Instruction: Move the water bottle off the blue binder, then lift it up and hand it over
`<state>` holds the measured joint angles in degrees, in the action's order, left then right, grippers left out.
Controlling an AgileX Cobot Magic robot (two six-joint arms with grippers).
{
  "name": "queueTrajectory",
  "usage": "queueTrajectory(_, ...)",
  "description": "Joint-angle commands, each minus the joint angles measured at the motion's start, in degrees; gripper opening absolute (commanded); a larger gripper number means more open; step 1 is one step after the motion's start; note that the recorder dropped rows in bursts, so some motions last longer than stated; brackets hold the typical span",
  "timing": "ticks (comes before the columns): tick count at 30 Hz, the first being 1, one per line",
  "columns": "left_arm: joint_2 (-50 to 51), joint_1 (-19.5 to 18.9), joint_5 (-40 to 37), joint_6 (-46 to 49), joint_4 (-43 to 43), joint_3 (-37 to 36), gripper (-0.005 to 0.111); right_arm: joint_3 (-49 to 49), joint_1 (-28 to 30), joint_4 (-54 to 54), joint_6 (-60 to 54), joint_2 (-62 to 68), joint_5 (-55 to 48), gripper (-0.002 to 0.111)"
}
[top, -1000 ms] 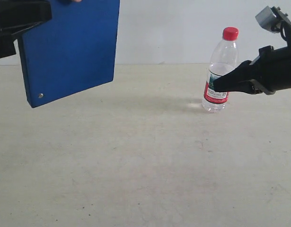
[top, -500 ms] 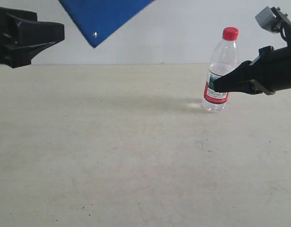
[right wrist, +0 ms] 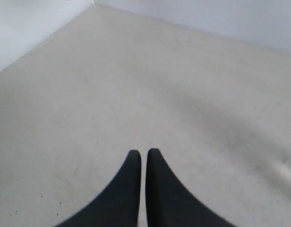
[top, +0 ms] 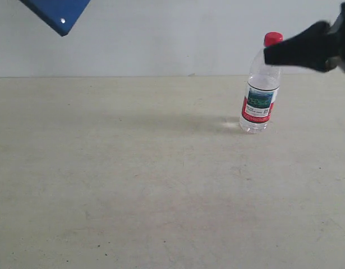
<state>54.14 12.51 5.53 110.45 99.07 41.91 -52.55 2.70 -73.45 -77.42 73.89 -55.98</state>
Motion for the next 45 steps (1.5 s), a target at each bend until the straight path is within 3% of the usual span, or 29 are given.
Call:
queueTrajectory(1, -17.8, 0.1, 4.3, 0.1, -1.2, -3.1, 0.004, 0.0, 0.2, 3.8, 2.2, -19.6, 0.2, 0.0)
queueTrajectory(7, -39.4, 0.1, 5.5, 0.0, -2.2, -10.8, 0.004, 5.6, 0.2, 13.4, 13.3, -47.6, 12.5, 0.0)
queueTrajectory(11, -49.1, 0.1, 5.8, -0.5, 0.9, -16.2, 0.004, 9.8, 0.2, 23.2, 26.8, -62.9, 13.0, 0.0)
queueTrajectory(15, -54.1, 0.1, 6.3, -4.7, 0.9, -22.0, 0.004, 16.1, 0.2, 23.3, 35.8, -73.6, 14.0, 0.0)
queueTrajectory(19, -54.1, 0.1, 7.6, -4.7, 0.9, -27.3, 0.004, 23.2, -0.7, 22.0, 36.8, -73.9, 15.4, 0.0)
queueTrajectory(24, -54.1, 0.1, 9.5, -4.7, 0.9, -37.0, 0.004, 44.5, -1.2, 13.3, 34.4, -73.9, 37.0, 0.0)
queueTrajectory(26, -54.1, 0.1, 8.3, -6.4, 0.9, -39.1, 0.004, 52.5, -2.4, 11.9, 37.7, -73.9, 40.2, 0.0)
queueTrajectory(28, -54.1, 0.1, 7.9, -6.4, 0.9, -39.5, 0.004, 52.5, -5.7, 16.3, 41.8, -73.9, 37.0, 0.0)
queueTrajectory(32, -54.1, 0.1, 7.9, -6.4, 0.9, -39.5, 0.004, 52.5, -17.0, 16.3, 41.8, -73.9, 33.5, 0.0)
queueTrajectory(34, -54.1, 0.1, 7.9, -6.4, 0.9, -39.5, 0.004, 52.5, -19.8, 16.3, 41.8, -73.9, 33.7, 0.0)
queueTrajectory(40, -54.1, 0.1, 7.9, -6.4, 0.9, -39.5, 0.004, 52.5, -21.0, 16.2, 40.5, -73.9, 51.2, 0.0)
queueTrajectory(42, -54.1, 0.1, 7.9, -6.4, 0.9, -39.5, 0.004, 52.5, -20.8, 17.5, 40.5, -73.9, 52.7, 0.0)
queueTrajectory(43, -54.1, 0.1, 7.9, -6.4, 0.9, -39.5, 0.004, 52.5, -20.1, 22.6, 40.9, -73.9, 52.8, 0.0)
queueTrajectory(45, -54.1, 0.1, 8.1, -6.4, 0.9, -39.5, 0.004, 52.5, -17.9, 41.1, 52.1, -73.9, 52.5, 0.0)
